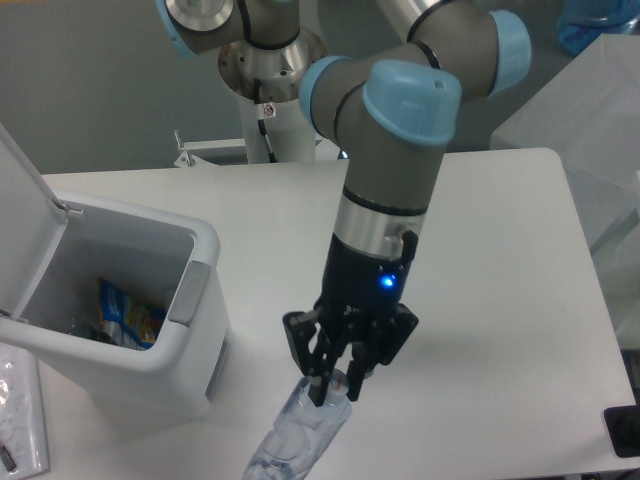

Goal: Place the trash in the trash can
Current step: 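Lift the bottle by its cap and carry it over the bin, then open the gripper to drop the bottle into the bin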

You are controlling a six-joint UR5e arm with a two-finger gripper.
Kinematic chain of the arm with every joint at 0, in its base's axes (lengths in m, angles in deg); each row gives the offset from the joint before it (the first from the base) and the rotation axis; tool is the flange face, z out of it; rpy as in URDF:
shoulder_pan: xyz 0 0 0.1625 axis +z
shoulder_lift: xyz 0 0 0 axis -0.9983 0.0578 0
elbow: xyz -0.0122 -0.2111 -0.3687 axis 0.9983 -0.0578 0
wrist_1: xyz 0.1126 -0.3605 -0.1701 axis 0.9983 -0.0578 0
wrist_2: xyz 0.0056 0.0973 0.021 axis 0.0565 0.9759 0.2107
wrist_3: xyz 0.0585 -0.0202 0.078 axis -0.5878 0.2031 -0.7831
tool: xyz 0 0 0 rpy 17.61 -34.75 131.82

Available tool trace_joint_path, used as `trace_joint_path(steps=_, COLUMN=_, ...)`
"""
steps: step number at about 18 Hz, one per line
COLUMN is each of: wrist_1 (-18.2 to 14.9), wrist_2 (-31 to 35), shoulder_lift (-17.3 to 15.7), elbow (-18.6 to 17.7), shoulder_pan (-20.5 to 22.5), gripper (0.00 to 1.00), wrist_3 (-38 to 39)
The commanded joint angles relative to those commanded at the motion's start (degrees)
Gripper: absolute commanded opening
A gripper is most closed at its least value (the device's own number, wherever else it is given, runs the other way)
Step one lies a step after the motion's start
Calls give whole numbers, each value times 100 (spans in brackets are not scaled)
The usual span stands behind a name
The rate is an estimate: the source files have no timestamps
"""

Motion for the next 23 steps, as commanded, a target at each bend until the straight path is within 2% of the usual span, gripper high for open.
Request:
trace_joint_path(steps=10, wrist_1=-53, wrist_2=-888, shoulder_lift=-844, elbow=-35, shoulder_pan=-53, gripper=19, wrist_3=9)
trace_joint_path(steps=12, wrist_1=-53, wrist_2=-950, shoulder_lift=-1055, elbow=-166, shoulder_pan=-53, gripper=19, wrist_3=0)
trace_joint_path(steps=14, wrist_1=-62, wrist_2=-959, shoulder_lift=-1362, elbow=-403, shoulder_pan=-62, gripper=19, wrist_3=-35)
trace_joint_path(steps=19, wrist_1=-61, wrist_2=-1082, shoulder_lift=-2319, elbow=-1396, shoulder_pan=-44, gripper=19, wrist_3=-394)
trace_joint_path(steps=23, wrist_1=-62, wrist_2=-1082, shoulder_lift=-2856, elbow=-2011, shoulder_pan=-53, gripper=19, wrist_3=-746)
